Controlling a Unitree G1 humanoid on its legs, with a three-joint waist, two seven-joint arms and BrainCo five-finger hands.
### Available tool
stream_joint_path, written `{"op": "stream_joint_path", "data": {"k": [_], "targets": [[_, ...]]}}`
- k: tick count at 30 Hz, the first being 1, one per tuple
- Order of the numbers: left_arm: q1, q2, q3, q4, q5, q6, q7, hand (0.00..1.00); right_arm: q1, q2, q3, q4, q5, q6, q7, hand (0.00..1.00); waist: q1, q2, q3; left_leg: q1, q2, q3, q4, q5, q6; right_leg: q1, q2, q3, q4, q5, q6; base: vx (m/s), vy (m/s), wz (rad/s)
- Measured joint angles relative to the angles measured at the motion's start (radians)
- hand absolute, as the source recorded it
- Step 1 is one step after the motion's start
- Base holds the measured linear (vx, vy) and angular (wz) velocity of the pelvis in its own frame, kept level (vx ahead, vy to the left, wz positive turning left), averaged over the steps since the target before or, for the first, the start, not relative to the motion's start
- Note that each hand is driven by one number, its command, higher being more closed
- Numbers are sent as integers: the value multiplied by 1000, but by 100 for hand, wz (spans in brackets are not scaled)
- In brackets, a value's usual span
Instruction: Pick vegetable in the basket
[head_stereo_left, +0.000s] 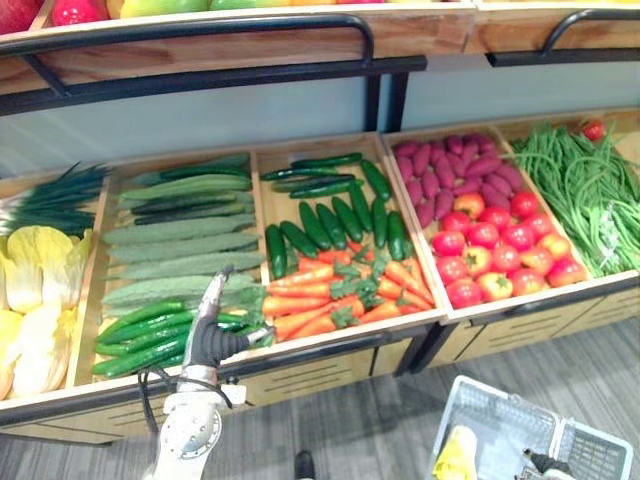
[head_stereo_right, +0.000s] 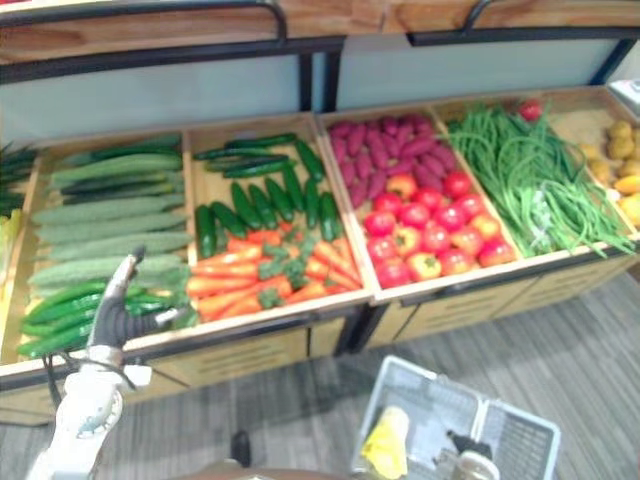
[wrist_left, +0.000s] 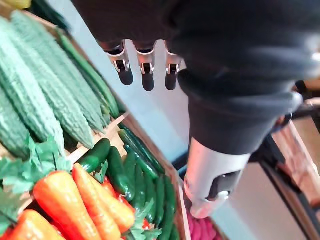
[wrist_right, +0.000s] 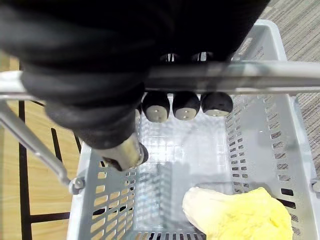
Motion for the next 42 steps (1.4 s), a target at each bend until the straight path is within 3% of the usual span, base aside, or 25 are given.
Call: {"op": "stream_joint_path", "data": {"k": [4,12,19,26,42], "targets": [[-72,143,-62,147,119,-31,-24,0,-1,-21,12,-2,-1,-2,1,100,-8,6,1,3,0,0,0,-1,0,0,0,6,-3,-5,-9,-18,5,-3],[-147,238,-175,328,269,-54,-46,0,1,-46,12,-7,-1,-5,2,100,-17,5,5,2,0,26,0,-13,-4,-18,-2,32,-6,0,0,24,7,-10],[-206,244,-204,434,311,-57,-63,0,-4,-69,12,-17,-5,-6,1,100,-17,16,19,2,-1,32,0,-19,-6,-20,-2,38,-14,-1,0,33,2,-3],[-244,244,-204,498,370,-28,-58,0,-2,-73,11,-33,-9,-5,1,100,-18,25,27,-5,-2,47,0,-23,-6,-38,-4,48,-13,-1,0,3,8,-4],[-289,280,-191,503,444,-8,-22,0,-11,-73,8,-45,-41,-5,-1,100,-16,39,38,-7,-1,53,0,-23,-6,-49,-5,59,-6,-1,0,-1,4,-1]]}}
